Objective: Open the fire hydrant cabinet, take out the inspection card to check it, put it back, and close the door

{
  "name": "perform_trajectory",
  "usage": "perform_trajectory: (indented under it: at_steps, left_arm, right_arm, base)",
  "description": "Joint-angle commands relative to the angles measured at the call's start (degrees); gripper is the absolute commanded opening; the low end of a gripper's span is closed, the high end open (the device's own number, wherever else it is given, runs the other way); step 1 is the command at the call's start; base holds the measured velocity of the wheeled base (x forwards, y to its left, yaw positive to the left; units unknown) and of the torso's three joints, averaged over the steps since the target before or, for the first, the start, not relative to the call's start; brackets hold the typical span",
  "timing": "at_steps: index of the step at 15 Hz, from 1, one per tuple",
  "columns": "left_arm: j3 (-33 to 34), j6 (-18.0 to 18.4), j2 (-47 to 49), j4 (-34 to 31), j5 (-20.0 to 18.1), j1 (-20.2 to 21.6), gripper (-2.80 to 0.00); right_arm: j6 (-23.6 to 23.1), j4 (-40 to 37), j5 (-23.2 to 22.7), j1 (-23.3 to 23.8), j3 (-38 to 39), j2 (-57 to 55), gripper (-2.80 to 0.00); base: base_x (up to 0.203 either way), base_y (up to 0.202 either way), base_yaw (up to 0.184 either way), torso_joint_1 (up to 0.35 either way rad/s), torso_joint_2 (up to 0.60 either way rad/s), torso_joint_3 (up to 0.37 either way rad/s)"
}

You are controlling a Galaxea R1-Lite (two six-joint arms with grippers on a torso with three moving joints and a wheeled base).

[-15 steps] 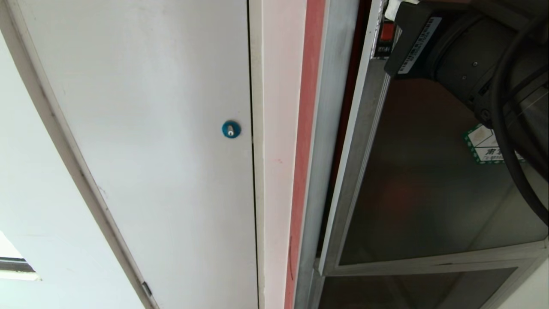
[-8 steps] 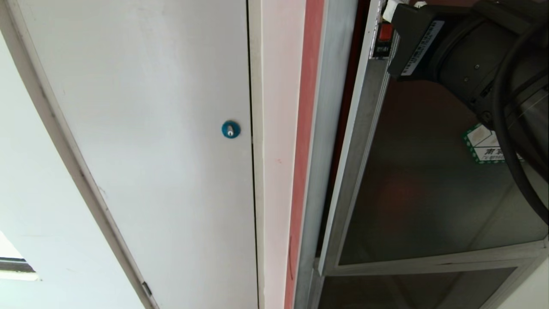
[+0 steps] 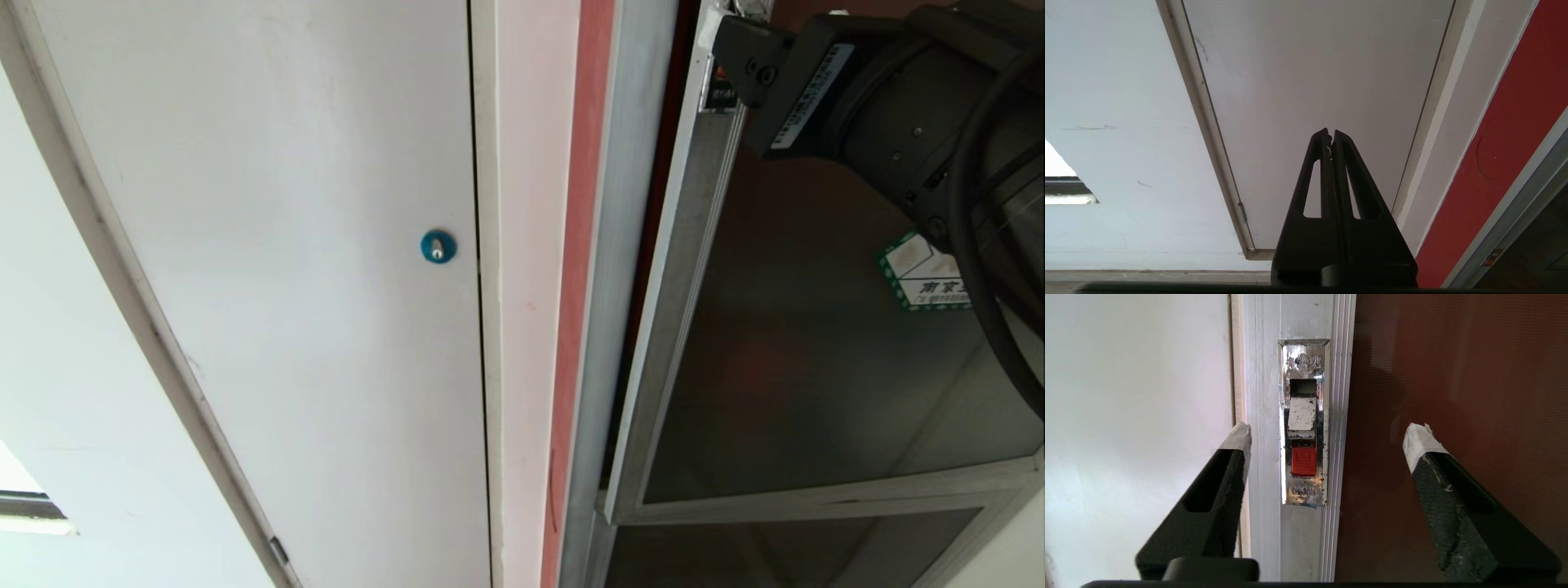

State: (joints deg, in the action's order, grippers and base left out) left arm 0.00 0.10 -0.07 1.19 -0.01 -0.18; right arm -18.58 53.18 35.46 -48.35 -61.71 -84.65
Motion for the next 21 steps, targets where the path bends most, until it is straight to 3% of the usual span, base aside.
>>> perform_trajectory:
  at_steps: [1, 4, 8, 9, 16, 21]
  left_arm:
    - [0.70, -0.01, 0.07, 0.04, 0.01, 0.01, -2.80]
    - [0.70, -0.01, 0.07, 0.04, 0.01, 0.01, -2.80]
    - [0.70, -0.01, 0.07, 0.04, 0.01, 0.01, -2.80]
    - [0.69, -0.01, 0.07, 0.04, 0.01, 0.01, -2.80]
    - [0.70, -0.01, 0.07, 0.04, 0.01, 0.01, -2.80]
    - [0.70, -0.01, 0.07, 0.04, 0.01, 0.01, -2.80]
  right_arm:
    - [-0.14, 0.34, 0.05, -0.69, 0.82, -0.14, 0.00]
    - [-0.14, 0.34, 0.05, -0.78, 2.07, 0.23, 0.00]
    - [0.00, 0.62, -0.09, -0.78, 9.21, 3.83, 0.00]
    - [0.07, 0.71, -0.08, -0.78, 11.74, 5.29, -2.80]
    - [0.23, 0.29, 1.18, 0.08, 21.77, 17.54, -2.80]
    - [0.24, 0.18, 1.46, 9.76, 26.56, 28.01, -2.80]
  base:
    - [0.000, 0.000, 0.000, 0.000, 0.00, 0.000]
    - [0.000, 0.000, 0.000, 0.000, 0.00, 0.000]
    - [0.000, 0.000, 0.000, 0.000, 0.00, 0.000]
    - [0.000, 0.000, 0.000, 0.000, 0.00, 0.000]
    - [0.000, 0.000, 0.000, 0.000, 0.00, 0.000]
    - [0.000, 0.000, 0.000, 0.000, 0.00, 0.000]
